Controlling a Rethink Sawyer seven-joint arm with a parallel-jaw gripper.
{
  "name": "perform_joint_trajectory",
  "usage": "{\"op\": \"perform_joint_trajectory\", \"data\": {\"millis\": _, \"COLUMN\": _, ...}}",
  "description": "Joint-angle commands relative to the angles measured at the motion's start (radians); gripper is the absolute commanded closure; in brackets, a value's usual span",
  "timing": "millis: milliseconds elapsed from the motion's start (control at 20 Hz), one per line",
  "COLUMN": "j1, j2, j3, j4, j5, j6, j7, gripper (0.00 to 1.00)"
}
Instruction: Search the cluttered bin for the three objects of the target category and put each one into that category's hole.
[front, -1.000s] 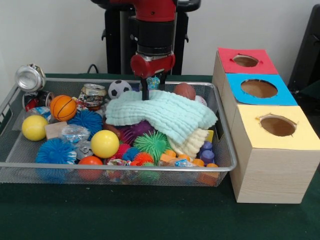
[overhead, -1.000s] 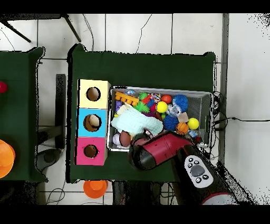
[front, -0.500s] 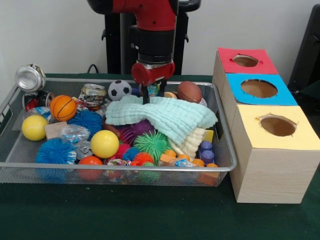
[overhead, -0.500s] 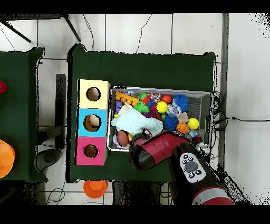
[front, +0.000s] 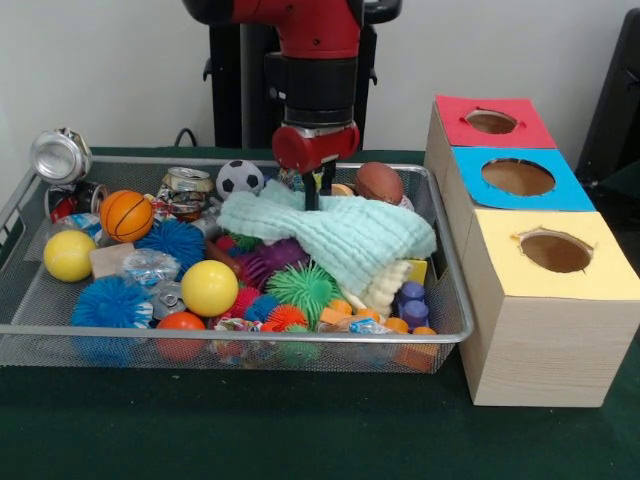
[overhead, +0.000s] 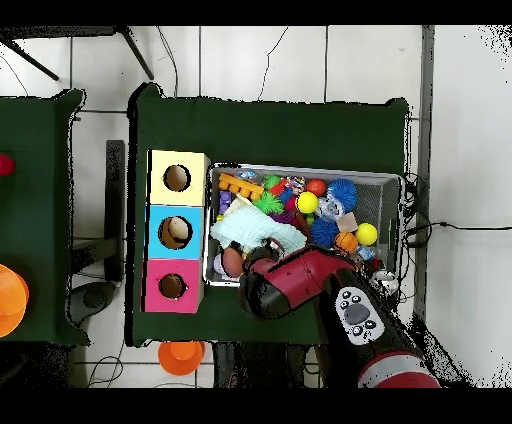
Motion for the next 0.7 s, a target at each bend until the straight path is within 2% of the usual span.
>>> {"op": "perform_joint_trajectory", "data": {"millis": 50, "j1": -0.01, "j2": 0.123, "j3": -0.046, "j4": -0.115, "j5": -0.056, "j6": 0.026, "j7": 0.067, "gripper": 0.0}}
{"op": "perform_joint_trajectory", "data": {"millis": 400, "j1": -0.011, "j2": 0.12, "j3": -0.045, "j4": -0.109, "j5": -0.053, "j6": 0.018, "j7": 0.059, "gripper": 0.0}}
{"op": "perform_joint_trajectory", "data": {"millis": 500, "j1": -0.011, "j2": 0.099, "j3": -0.048, "j4": -0.098, "j5": -0.043, "j6": 0.028, "j7": 0.062, "gripper": 0.0}}
{"op": "perform_joint_trajectory", "data": {"millis": 700, "j1": -0.125, "j2": -0.006, "j3": 0.042, "j4": -0.011, "j5": -0.024, "j6": 0.11, "j7": -0.057, "gripper": 0.0}}
